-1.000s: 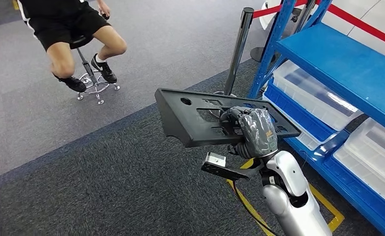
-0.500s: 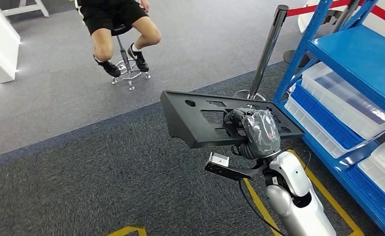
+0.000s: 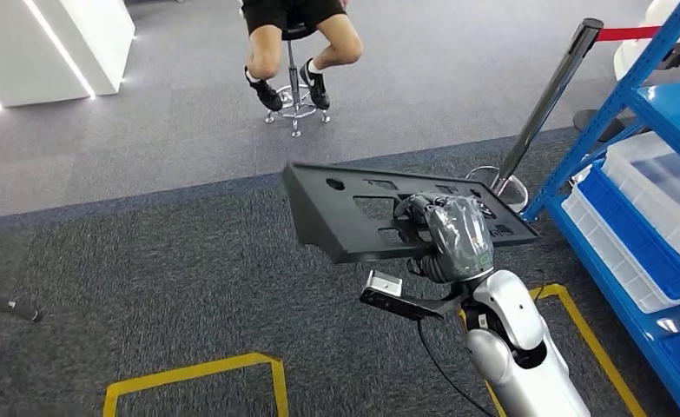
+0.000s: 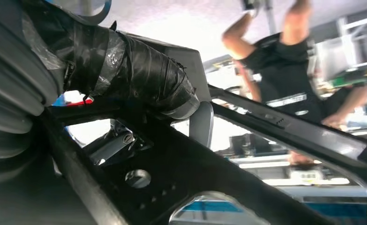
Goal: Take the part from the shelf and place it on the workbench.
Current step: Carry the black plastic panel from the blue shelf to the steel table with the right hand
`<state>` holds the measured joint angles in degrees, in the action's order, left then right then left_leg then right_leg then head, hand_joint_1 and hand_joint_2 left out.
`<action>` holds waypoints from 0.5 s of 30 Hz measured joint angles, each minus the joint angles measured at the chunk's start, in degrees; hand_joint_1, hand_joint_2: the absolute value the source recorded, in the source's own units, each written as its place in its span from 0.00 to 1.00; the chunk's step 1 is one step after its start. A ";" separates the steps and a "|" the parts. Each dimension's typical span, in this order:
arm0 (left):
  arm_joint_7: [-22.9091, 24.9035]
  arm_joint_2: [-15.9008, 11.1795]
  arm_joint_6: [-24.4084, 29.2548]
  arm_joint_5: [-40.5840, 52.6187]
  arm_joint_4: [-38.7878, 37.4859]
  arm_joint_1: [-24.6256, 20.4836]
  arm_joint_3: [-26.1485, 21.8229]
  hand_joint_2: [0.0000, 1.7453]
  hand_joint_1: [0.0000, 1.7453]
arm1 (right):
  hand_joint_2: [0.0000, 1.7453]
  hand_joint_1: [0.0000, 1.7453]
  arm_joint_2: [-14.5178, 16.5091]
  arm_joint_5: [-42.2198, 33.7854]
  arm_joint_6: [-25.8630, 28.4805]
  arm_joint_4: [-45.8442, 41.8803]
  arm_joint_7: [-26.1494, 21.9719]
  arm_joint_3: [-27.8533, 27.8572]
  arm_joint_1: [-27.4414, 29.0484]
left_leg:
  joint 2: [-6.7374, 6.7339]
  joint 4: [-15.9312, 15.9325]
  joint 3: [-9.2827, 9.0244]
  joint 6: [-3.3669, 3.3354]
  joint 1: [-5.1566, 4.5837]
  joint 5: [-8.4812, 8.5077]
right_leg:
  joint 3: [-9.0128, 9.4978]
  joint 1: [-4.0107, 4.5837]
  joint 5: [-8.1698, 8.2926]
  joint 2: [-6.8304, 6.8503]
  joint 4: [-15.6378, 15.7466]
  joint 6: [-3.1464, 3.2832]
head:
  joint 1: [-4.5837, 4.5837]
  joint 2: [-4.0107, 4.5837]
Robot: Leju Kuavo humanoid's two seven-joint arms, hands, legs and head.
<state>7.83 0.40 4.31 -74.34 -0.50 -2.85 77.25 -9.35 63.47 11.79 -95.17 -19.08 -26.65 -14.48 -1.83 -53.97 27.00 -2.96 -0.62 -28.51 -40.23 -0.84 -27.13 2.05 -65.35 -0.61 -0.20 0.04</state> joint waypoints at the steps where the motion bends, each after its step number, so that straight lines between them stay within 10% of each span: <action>1: 0.01 -0.01 0.00 0.00 -0.01 -0.01 0.03 1.00 0.00 | 1.00 1.00 -0.14 0.01 0.04 0.09 0.00 0.02 0.16 | 0.68 -0.18 0.60 -0.13 0.06 0.46 | -1.39 -0.05 -2.33 -1.26 -3.85 -0.23 | -0.03 0.00; 4: 0.04 0.01 -0.04 0.00 -0.01 0.09 0.11 1.00 0.00 | 1.00 1.00 -0.46 0.07 0.05 0.46 0.00 0.03 0.65 | 3.11 -1.26 2.53 0.13 0.29 1.31 | -1.83 -0.33 -4.13 -2.00 -8.54 -0.81 | -0.03 0.00; 8: 0.06 0.11 -0.17 0.01 -0.01 0.05 0.67 1.00 0.00 | 1.00 1.00 -0.51 0.33 0.14 0.65 0.03 0.03 0.73 | 6.24 -4.38 5.02 1.45 0.90 0.88 | 5.86 -1.25 -0.92 -5.08 3.47 -1.40 | 0.03 0.00; 11: 0.06 0.19 -0.07 0.07 -0.01 0.18 1.03 1.00 0.00 | 1.00 1.00 -0.52 0.34 0.27 0.73 0.14 0.05 0.87 | 7.92 -5.15 6.44 2.57 1.05 1.12 | 5.95 -0.97 -1.19 -4.84 4.21 -0.12 | 0.04 0.00; 15: 0.17 0.49 0.06 0.11 0.02 0.29 1.33 1.00 0.00 | 1.00 1.00 -0.51 0.44 0.33 0.73 0.25 0.09 0.68 | 3.86 -11.36 9.61 3.38 1.07 -2.58 | 5.95 -0.62 -0.68 -2.36 4.75 1.46 | -0.13 0.00</action>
<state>8.00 0.89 4.37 -74.23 -0.48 -2.56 78.59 -9.86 63.90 12.13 -94.44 -18.83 -26.56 -13.80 2.04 -65.33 36.61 0.43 0.45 -31.09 -34.28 -1.46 -27.81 -0.30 -60.60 0.85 -0.33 0.04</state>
